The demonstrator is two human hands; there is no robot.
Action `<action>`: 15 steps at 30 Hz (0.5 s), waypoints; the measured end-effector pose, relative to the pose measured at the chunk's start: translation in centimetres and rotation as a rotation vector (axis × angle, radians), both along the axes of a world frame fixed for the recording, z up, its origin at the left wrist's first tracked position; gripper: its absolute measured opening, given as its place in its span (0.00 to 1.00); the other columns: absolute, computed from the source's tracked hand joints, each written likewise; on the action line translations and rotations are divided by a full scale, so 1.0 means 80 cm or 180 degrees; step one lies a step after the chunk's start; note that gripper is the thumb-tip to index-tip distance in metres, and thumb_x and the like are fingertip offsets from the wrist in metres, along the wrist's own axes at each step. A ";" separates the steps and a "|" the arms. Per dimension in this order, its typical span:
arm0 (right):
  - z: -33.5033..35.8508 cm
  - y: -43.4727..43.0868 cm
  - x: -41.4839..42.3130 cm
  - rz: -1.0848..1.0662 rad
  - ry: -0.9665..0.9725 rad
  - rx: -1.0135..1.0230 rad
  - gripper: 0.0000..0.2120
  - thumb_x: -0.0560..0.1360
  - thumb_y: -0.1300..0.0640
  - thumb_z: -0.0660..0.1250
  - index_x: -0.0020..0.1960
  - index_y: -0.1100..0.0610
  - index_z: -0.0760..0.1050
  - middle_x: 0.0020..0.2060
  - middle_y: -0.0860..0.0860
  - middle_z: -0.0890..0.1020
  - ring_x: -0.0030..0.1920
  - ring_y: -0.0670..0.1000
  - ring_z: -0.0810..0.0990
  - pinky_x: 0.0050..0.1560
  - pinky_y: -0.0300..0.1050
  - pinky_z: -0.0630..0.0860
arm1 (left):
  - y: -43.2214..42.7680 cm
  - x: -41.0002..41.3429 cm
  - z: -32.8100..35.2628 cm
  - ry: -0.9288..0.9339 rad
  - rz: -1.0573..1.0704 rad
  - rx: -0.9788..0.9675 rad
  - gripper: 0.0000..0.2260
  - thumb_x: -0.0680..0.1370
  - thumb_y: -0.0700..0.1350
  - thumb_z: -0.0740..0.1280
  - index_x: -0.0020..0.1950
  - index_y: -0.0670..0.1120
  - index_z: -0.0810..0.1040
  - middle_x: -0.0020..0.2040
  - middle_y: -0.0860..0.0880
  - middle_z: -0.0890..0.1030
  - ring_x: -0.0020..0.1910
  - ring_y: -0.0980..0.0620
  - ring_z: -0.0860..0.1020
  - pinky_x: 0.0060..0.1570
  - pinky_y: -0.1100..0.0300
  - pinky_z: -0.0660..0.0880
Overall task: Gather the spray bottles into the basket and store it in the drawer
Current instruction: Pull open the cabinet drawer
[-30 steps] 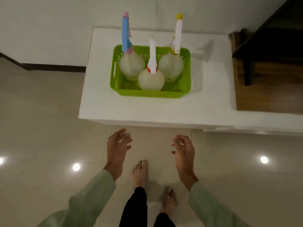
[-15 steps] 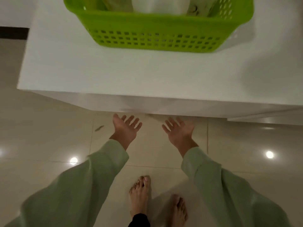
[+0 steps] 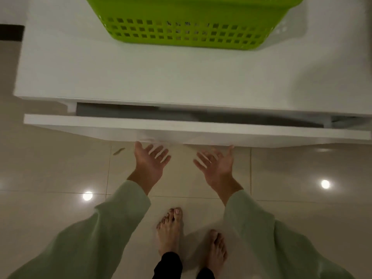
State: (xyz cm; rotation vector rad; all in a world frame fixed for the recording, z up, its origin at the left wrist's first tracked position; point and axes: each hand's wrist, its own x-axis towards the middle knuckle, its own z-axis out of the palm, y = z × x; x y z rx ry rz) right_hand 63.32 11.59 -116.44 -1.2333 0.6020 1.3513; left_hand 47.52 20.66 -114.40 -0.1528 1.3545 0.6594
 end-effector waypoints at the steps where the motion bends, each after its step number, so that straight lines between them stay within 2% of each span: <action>1: 0.021 -0.014 -0.009 0.0502 -0.0475 -0.0270 0.27 0.83 0.40 0.55 0.72 0.59 0.69 0.65 0.61 0.79 0.65 0.64 0.78 0.65 0.61 0.76 | -0.017 -0.002 0.023 0.0476 -0.0471 0.0133 0.23 0.83 0.56 0.55 0.73 0.43 0.68 0.68 0.41 0.76 0.66 0.39 0.76 0.69 0.43 0.71; 2: 0.044 -0.028 -0.018 0.0984 -0.1221 -0.0428 0.19 0.83 0.47 0.60 0.67 0.58 0.73 0.60 0.58 0.82 0.61 0.63 0.80 0.60 0.56 0.79 | -0.035 -0.005 0.049 0.1099 -0.0987 0.0483 0.18 0.83 0.51 0.59 0.69 0.44 0.72 0.65 0.43 0.79 0.62 0.42 0.79 0.64 0.48 0.76; 3: 0.069 -0.043 -0.024 0.1413 -0.2210 -0.0391 0.11 0.82 0.54 0.64 0.61 0.58 0.77 0.54 0.56 0.83 0.58 0.61 0.82 0.55 0.50 0.80 | -0.056 -0.009 0.075 0.1785 -0.1489 0.1092 0.12 0.82 0.46 0.62 0.64 0.45 0.76 0.59 0.46 0.82 0.57 0.47 0.81 0.56 0.55 0.79; 5: 0.120 -0.068 -0.031 0.2075 -0.4326 0.0342 0.06 0.79 0.61 0.67 0.55 0.57 0.79 0.50 0.51 0.83 0.54 0.54 0.82 0.54 0.42 0.78 | -0.089 -0.021 0.127 0.2900 -0.2292 0.2761 0.08 0.80 0.43 0.64 0.58 0.48 0.79 0.51 0.55 0.82 0.50 0.58 0.81 0.46 0.62 0.79; 7: 0.167 -0.073 -0.026 0.2295 -0.5858 0.1006 0.08 0.79 0.61 0.66 0.57 0.57 0.79 0.53 0.52 0.81 0.57 0.51 0.78 0.61 0.40 0.72 | -0.102 -0.029 0.169 0.3500 -0.2723 0.4062 0.08 0.80 0.44 0.63 0.58 0.48 0.77 0.53 0.56 0.79 0.52 0.57 0.79 0.50 0.60 0.78; 8: 0.188 -0.066 -0.020 0.2399 -0.6284 0.0980 0.11 0.79 0.59 0.66 0.60 0.57 0.78 0.56 0.53 0.79 0.60 0.52 0.76 0.64 0.41 0.69 | -0.098 -0.030 0.186 0.3737 -0.2911 0.4414 0.10 0.80 0.44 0.63 0.60 0.48 0.76 0.57 0.53 0.78 0.57 0.54 0.77 0.57 0.58 0.75; 9: 0.204 -0.057 -0.014 0.2655 -0.6481 0.0755 0.13 0.79 0.57 0.65 0.63 0.56 0.77 0.59 0.54 0.78 0.63 0.54 0.74 0.66 0.43 0.67 | -0.092 -0.028 0.197 0.3942 -0.3176 0.4518 0.13 0.79 0.44 0.63 0.63 0.48 0.75 0.61 0.50 0.77 0.62 0.51 0.75 0.63 0.57 0.70; 11: 0.227 -0.040 -0.001 0.3636 -0.6431 0.0195 0.17 0.81 0.52 0.63 0.67 0.56 0.74 0.63 0.55 0.77 0.66 0.57 0.72 0.70 0.51 0.65 | -0.081 -0.022 0.216 0.4137 -0.3957 0.4311 0.17 0.80 0.46 0.63 0.69 0.47 0.72 0.68 0.47 0.74 0.70 0.48 0.70 0.73 0.52 0.62; 13: 0.235 -0.039 0.005 0.4418 -0.6140 -0.0022 0.17 0.84 0.49 0.57 0.65 0.56 0.76 0.58 0.55 0.80 0.62 0.59 0.75 0.71 0.54 0.65 | -0.077 -0.020 0.224 0.4177 -0.4674 0.4037 0.18 0.81 0.49 0.62 0.71 0.46 0.71 0.68 0.46 0.75 0.71 0.46 0.69 0.76 0.47 0.57; 15: 0.235 -0.049 0.007 0.4614 -0.6146 0.0007 0.18 0.84 0.48 0.55 0.64 0.57 0.76 0.54 0.53 0.81 0.56 0.58 0.77 0.67 0.54 0.68 | -0.078 -0.024 0.226 0.4176 -0.4957 0.3969 0.18 0.81 0.50 0.62 0.70 0.46 0.72 0.66 0.46 0.76 0.69 0.45 0.71 0.76 0.46 0.59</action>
